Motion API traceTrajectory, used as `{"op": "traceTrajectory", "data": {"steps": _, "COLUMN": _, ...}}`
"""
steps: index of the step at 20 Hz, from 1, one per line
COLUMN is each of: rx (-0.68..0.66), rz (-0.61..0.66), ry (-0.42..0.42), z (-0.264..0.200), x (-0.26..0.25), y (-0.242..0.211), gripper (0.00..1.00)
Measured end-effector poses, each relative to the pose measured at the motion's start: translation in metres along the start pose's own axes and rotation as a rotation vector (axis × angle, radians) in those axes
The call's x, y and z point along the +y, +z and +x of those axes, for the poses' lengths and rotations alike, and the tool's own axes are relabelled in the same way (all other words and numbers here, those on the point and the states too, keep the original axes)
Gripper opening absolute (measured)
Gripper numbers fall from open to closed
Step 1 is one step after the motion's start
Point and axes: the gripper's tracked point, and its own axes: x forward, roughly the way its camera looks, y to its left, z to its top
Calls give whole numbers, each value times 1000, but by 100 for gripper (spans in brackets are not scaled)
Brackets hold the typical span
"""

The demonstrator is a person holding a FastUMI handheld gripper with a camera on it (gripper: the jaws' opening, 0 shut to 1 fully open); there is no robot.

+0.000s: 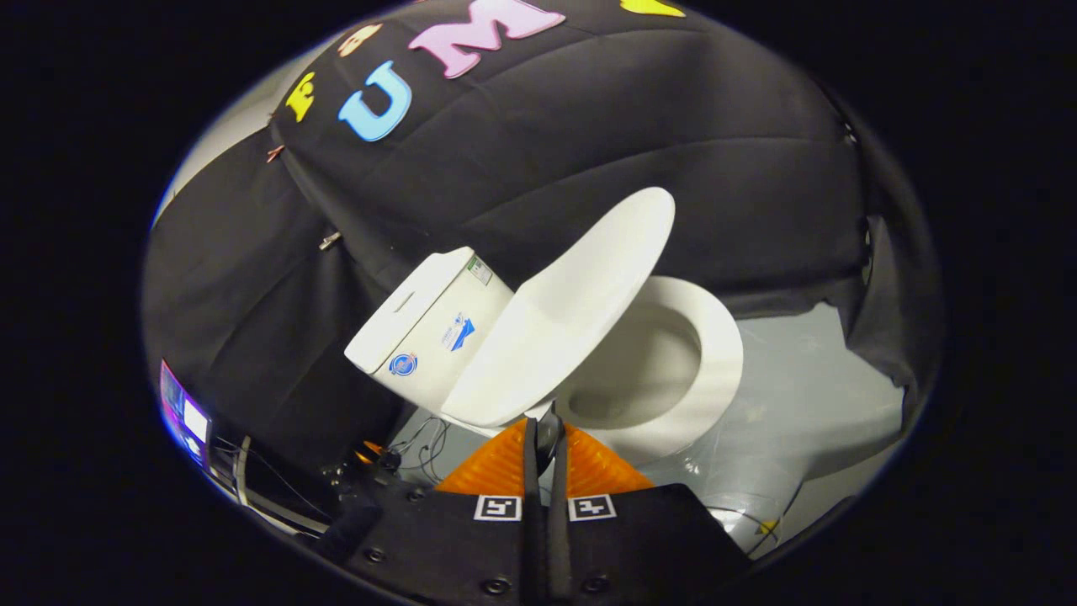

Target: Open the toilet lid.

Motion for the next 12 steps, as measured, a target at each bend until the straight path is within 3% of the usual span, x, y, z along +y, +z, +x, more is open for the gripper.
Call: {"op": "traceTrajectory", "data": {"steps": 12, "rx": -100, "rz": -319, "ry": -25, "z": -3, "x": 98, "y": 68, "gripper": 6}}
